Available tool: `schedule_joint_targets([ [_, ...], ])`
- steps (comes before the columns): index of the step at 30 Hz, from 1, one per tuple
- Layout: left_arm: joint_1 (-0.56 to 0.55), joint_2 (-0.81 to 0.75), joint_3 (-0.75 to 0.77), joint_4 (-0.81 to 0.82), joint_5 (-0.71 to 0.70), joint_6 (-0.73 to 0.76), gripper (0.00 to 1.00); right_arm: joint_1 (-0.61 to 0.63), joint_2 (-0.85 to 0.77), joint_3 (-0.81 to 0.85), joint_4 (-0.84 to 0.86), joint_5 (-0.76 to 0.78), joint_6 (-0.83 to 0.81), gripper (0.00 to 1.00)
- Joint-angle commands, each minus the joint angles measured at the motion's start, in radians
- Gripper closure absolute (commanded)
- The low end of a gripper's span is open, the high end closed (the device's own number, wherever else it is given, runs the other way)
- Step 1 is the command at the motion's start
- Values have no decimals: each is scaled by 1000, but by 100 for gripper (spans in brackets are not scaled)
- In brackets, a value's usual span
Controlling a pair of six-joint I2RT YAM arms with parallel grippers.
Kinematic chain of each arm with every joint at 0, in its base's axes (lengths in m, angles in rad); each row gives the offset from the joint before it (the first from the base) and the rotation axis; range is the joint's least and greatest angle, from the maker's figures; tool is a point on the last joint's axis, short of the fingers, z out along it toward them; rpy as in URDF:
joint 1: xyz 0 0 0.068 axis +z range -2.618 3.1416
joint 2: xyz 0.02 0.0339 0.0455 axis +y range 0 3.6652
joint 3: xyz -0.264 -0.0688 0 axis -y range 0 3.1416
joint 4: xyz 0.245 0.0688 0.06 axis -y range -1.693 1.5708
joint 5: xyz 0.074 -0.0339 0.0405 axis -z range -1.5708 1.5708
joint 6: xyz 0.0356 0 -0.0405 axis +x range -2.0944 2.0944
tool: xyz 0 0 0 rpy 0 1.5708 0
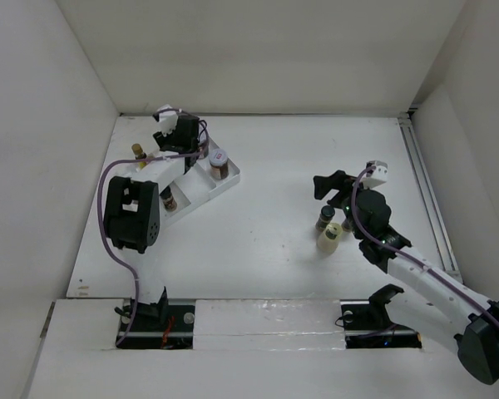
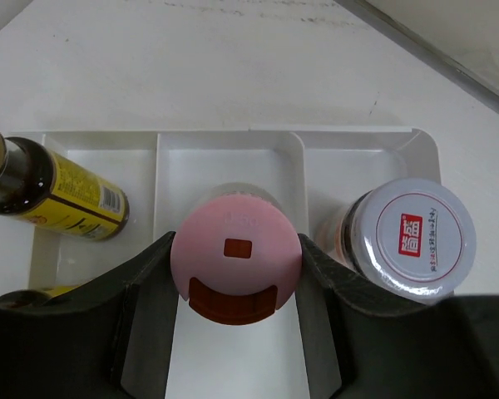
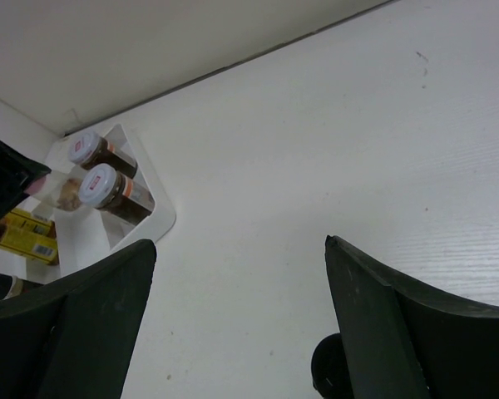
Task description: Organize the condiment bottles
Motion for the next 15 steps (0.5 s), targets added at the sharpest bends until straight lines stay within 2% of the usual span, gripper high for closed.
schedule_joint_targets([
  [1, 10, 17, 76, 3, -28, -1, 56, -5, 10, 45, 31, 5, -7, 12],
  [6, 19, 75, 122, -57, 3, -12, 47, -5, 10, 45, 31, 19, -7, 12],
  [8, 19, 86, 122, -57, 12, -21, 36, -5, 10, 45, 31, 19, -7, 12],
  [9, 19, 72, 113, -45, 23, -21, 34, -5, 10, 45, 31, 19, -7, 12],
  [15, 29, -7, 96, -40, 38, -24, 32, -5, 10, 45, 31, 19, -7, 12],
])
